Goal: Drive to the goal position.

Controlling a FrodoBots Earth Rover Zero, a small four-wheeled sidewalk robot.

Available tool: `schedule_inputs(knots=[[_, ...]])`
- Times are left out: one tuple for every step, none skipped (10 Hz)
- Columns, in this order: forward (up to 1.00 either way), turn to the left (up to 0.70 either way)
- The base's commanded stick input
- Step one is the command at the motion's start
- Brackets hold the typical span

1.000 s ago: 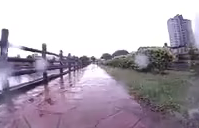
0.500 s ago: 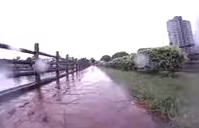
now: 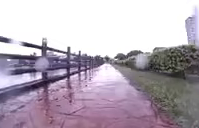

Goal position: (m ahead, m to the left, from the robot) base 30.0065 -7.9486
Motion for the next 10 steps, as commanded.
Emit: schedule_inputs(knots=[[1.00, 0.00], [1.00, 0.00], [1.00, 0.00], [1.00, 0.00], [1.00, 0.00], [1.00, 0.00], [1.00, -0.08], [1.00, -0.22], [1.00, -0.31], [1.00, -0.11]])
